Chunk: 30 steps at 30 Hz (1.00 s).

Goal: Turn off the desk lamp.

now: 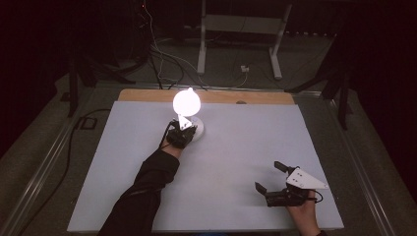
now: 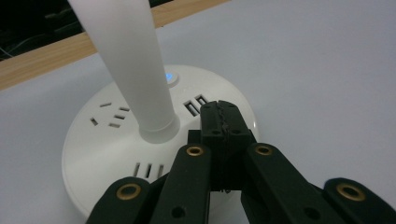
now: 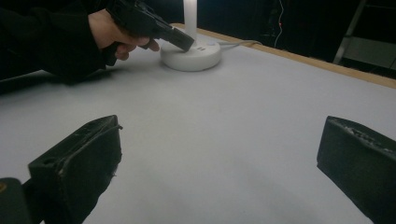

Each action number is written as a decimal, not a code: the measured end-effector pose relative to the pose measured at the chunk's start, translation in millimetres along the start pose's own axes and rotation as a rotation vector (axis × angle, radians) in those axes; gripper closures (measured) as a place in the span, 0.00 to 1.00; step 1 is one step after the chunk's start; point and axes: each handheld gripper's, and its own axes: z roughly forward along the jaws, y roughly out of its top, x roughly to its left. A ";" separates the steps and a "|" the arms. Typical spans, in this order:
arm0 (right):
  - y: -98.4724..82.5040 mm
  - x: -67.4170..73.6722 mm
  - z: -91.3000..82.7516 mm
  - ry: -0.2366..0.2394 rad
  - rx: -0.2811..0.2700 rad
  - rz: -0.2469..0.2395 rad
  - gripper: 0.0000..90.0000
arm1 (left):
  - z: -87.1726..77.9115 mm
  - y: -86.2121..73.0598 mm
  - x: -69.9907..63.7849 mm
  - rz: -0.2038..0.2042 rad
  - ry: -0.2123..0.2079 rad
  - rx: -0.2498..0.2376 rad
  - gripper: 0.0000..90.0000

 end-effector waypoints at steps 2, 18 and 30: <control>-0.1 -0.2 0.3 0.000 0.001 0.002 0.00 | 0.0 -0.1 -0.8 0.007 0.003 0.000 1.00; -0.2 -1.2 -0.1 0.000 -0.001 0.007 0.00 | -11.4 12.2 -0.7 -0.020 -0.033 -0.018 1.00; 0.1 -0.4 -0.2 -0.004 0.000 0.002 0.00 | -30.7 22.2 -1.9 -0.021 -0.125 0.031 0.71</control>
